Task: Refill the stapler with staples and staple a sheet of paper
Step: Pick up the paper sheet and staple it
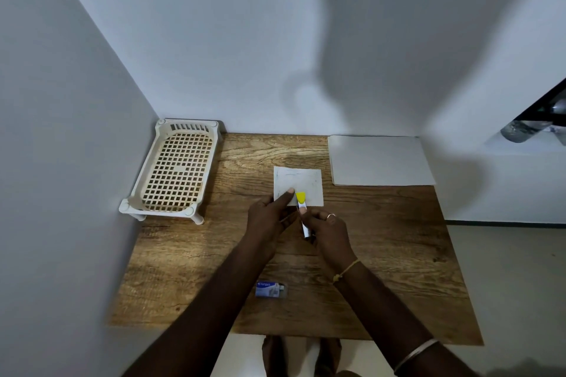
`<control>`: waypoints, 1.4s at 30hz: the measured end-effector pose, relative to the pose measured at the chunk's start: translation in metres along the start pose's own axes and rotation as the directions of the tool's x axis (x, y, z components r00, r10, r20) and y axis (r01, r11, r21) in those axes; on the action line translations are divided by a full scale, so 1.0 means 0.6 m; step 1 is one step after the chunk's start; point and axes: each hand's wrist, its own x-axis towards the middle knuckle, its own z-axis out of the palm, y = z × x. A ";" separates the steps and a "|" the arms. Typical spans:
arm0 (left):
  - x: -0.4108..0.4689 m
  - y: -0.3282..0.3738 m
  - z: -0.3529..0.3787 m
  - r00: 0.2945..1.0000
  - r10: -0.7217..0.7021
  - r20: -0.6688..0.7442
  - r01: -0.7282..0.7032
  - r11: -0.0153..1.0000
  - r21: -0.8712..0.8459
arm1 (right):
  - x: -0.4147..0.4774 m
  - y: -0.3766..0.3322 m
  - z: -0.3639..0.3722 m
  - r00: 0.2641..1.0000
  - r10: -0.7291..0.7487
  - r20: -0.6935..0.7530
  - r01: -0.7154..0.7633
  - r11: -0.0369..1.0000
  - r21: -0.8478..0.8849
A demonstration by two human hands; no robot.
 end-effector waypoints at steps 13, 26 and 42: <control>0.000 -0.013 0.005 0.994 0.110 -0.016 -0.109 0.992 0.056 | 0.000 -0.001 0.006 0.999 0.011 -0.048 -0.014 0.999 -0.043; 0.002 -0.045 -0.008 0.994 0.031 -0.107 -0.023 0.997 0.072 | 0.005 0.036 0.003 0.995 0.046 -0.083 -0.054 0.994 -0.100; 0.002 -0.011 0.016 0.997 0.060 0.044 -0.057 0.996 -0.066 | 0.009 -0.004 -0.001 0.993 -0.112 -0.033 0.108 0.988 -0.109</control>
